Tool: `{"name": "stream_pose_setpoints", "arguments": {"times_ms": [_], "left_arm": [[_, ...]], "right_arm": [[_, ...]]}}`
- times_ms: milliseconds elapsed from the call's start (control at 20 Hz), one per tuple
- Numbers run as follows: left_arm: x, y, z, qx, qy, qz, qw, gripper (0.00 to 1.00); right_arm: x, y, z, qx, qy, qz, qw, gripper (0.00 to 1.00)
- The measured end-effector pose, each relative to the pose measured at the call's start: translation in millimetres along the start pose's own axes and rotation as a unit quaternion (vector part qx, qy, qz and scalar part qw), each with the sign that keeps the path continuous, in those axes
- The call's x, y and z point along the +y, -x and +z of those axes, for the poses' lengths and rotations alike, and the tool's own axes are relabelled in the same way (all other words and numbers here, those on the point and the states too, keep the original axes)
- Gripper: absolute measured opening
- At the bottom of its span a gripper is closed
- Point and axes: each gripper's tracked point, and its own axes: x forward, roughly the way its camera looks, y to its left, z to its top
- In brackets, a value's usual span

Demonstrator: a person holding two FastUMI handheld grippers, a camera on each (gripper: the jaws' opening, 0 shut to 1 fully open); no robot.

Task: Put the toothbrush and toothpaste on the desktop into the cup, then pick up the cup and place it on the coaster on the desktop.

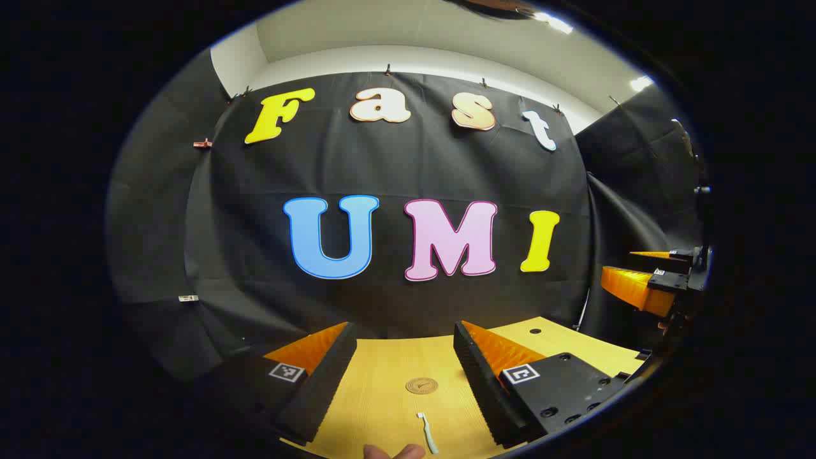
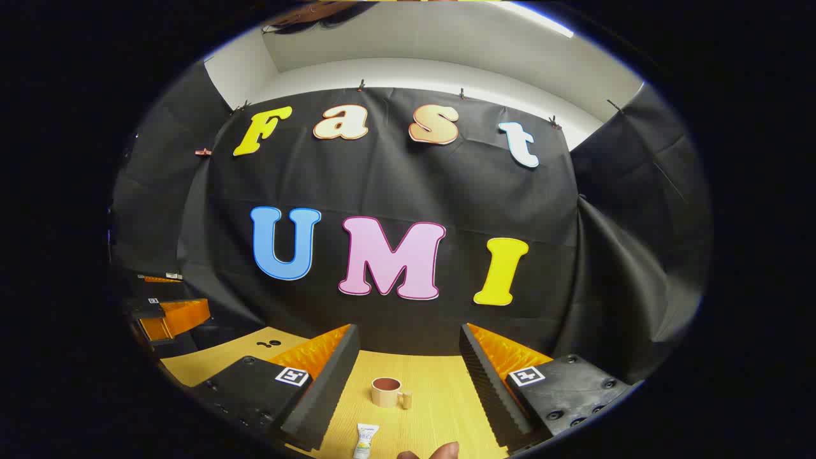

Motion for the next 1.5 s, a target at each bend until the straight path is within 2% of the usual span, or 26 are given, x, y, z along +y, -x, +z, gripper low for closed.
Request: {"name": "stream_pose_setpoints", "arguments": {"times_ms": [750, 1000, 1100, 1150, 1300, 1400, 1500], "left_arm": [[-2.5, -1.9, -15.4, 0.021, -0.003, -0.003, 1.000, 0.97], [-5.8, -3.1, -21.9, 0.029, -0.009, -0.006, 1.000, 0.97], [-7.1, -2.9, -28.3, 0.036, -0.011, -0.008, 0.999, 0.97], [-6.1, -4.1, -33.6, 0.040, -0.013, -0.007, 0.999, 0.97], [-3.2, -5.1, -46.8, 0.054, -0.009, -0.005, 0.998, 0.97], [0.3, -4.6, -58.5, 0.069, -0.005, -0.001, 0.998, 0.97], [3.9, -3.0, -67.6, 0.080, -0.005, 0.005, 0.997, 0.97]], "right_arm": [[4.6, -4.0, -10.3, 0.012, 0.005, 0.010, 1.000, 0.96], [13.5, -12.0, -24.1, 0.037, 0.014, 0.021, 0.999, 0.96], [20.8, -17.4, -46.9, 0.083, 0.017, 0.034, 0.996, 0.99], [22.9, -22.1, -62.7, 0.113, 0.013, 0.040, 0.993, 0.96], [33.2, -36.3, -114.5, 0.193, 0.014, 0.048, 0.980, 0.97], [39.8, -43.8, -151.7, 0.244, 0.006, 0.054, 0.968, 0.97], [47.9, -43.4, -193.2, 0.305, -0.017, 0.063, 0.950, 0.97]]}}
